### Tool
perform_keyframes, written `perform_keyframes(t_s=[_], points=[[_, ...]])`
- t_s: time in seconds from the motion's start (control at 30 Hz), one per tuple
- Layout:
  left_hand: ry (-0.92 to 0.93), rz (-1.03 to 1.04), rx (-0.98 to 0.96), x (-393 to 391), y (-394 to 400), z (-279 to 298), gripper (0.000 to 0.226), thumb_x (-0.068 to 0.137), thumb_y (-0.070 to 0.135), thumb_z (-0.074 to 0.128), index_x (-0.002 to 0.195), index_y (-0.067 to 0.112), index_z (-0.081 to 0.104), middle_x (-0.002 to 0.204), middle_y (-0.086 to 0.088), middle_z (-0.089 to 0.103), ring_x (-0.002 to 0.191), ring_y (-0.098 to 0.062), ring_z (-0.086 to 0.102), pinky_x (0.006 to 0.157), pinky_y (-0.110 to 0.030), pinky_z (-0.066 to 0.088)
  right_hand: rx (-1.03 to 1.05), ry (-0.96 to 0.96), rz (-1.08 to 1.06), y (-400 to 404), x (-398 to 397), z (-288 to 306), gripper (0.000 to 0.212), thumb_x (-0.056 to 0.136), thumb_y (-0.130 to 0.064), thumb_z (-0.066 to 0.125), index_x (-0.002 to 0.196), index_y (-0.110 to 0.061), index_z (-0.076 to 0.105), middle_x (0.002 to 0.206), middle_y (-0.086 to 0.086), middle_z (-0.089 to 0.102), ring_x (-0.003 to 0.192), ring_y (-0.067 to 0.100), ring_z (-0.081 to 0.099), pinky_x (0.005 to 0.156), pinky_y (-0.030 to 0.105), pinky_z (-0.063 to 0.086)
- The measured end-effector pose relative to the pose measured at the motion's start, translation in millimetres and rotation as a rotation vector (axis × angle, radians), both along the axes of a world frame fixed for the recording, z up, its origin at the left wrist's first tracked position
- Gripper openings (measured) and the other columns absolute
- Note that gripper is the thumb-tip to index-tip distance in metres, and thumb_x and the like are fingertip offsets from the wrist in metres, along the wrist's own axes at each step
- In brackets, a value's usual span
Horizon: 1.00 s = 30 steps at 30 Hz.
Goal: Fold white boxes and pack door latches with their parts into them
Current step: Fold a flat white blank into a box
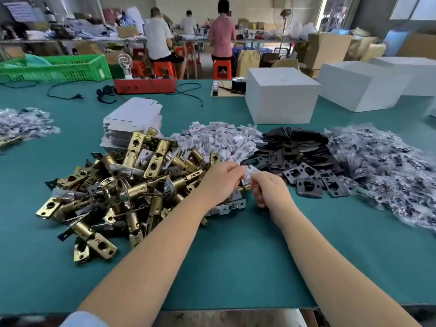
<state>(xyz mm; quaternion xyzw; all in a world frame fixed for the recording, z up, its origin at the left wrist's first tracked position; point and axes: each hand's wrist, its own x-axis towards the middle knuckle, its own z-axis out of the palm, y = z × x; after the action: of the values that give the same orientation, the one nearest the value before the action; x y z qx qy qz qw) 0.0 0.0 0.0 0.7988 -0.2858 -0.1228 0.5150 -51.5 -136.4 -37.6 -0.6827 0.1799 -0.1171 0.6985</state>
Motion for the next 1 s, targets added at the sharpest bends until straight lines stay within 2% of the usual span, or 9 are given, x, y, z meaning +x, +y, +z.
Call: perform_keyframes(t_s=[0.13,0.27,0.37,0.53,0.7,0.77,0.9,0.97,1.0], points=[[-0.143,0.013,0.002,-13,16,-13,0.031,0.099,0.027,0.048,0.072,0.017,0.058,0.054,0.011,0.047,0.048,-0.001,0.04,0.051,-0.017,0.034,-0.106,-0.041,0.041,0,-7,-8,0.03,0.092,-0.018,0.052,0.062,-0.015,0.055,0.045,-0.006,0.038,0.041,0.011,0.029,0.041,0.02,0.022],[-0.561,0.025,0.063,-28,31,-34,0.034,0.096,0.029,0.047,0.073,0.01,0.062,0.061,0.006,0.052,0.058,-0.01,0.048,0.056,-0.026,0.039,-0.206,-0.014,0.076,1,-9,-7,0.038,0.094,-0.02,0.053,0.056,-0.021,0.058,0.045,-0.008,0.043,0.039,0.009,0.033,0.04,0.02,0.029],[-0.697,0.028,0.147,-31,28,-36,0.033,0.093,0.028,0.048,0.072,0.008,0.063,0.062,0.0,0.056,0.057,-0.018,0.051,0.054,-0.034,0.044,-0.312,0.024,0.102,4,-10,-7,0.04,0.094,-0.024,0.053,0.055,-0.026,0.06,0.045,-0.009,0.046,0.041,0.008,0.037,0.047,0.025,0.034],[-0.507,-0.021,0.232,-26,25,-22,0.031,0.098,0.025,0.051,0.074,0.008,0.062,0.065,-0.004,0.059,0.062,-0.019,0.052,0.063,-0.04,0.046,-0.35,0.033,0.129,3,-9,-8,0.032,0.094,-0.025,0.054,0.062,-0.022,0.061,0.048,-0.011,0.047,0.045,0.007,0.037,0.056,0.03,0.033],[-0.311,-0.101,0.21,-7,27,37,0.03,0.097,0.023,0.052,0.071,0.01,0.062,0.055,0.004,0.049,0.041,-0.001,0.037,0.046,-0.011,0.036,-0.364,0.013,0.099,4,-6,-10,0.028,0.091,-0.023,0.054,0.064,-0.019,0.061,0.046,-0.011,0.045,0.043,0.005,0.034,0.054,0.027,0.029],[-0.31,0.033,0.137,18,35,67,0.028,0.094,0.022,0.054,0.068,0.014,0.062,0.055,0.004,0.05,0.042,-0.001,0.036,0.049,-0.019,0.039,-0.363,-0.014,0.045,3,-8,-9,0.025,0.09,-0.024,0.054,0.067,-0.018,0.061,0.046,-0.011,0.042,0.044,0.008,0.033,0.051,0.025,0.029],[-0.409,0.448,0.209,96,63,110,0.029,0.09,0.024,0.055,0.084,-0.003,0.065,0.078,-0.01,0.055,0.071,-0.02,0.051,0.067,-0.032,0.038,-0.348,-0.105,-0.055,2,-12,-7,0.025,0.089,-0.021,0.055,0.068,-0.008,0.058,0.047,-0.01,0.037,0.044,0.008,0.029,0.044,0.021,0.026],[-0.367,0.61,0.395,135,81,115,0.028,0.089,0.031,0.058,0.094,0.004,0.064,0.087,-0.016,0.06,0.088,-0.032,0.056,0.075,-0.036,0.042,-0.333,-0.129,-0.07,2,-12,-6,0.026,0.089,-0.019,0.055,0.072,-0.001,0.058,0.048,-0.009,0.037,0.044,0.008,0.029,0.043,0.019,0.026],[-0.328,0.676,0.535,151,90,114,0.038,0.089,0.037,0.059,0.107,0.003,0.062,0.104,-0.021,0.062,0.103,-0.037,0.056,0.083,-0.04,0.045,-0.335,-0.132,-0.07,1,-12,-6,0.027,0.09,-0.019,0.054,0.074,0.002,0.057,0.048,-0.009,0.037,0.045,0.008,0.029,0.044,0.02,0.026]])
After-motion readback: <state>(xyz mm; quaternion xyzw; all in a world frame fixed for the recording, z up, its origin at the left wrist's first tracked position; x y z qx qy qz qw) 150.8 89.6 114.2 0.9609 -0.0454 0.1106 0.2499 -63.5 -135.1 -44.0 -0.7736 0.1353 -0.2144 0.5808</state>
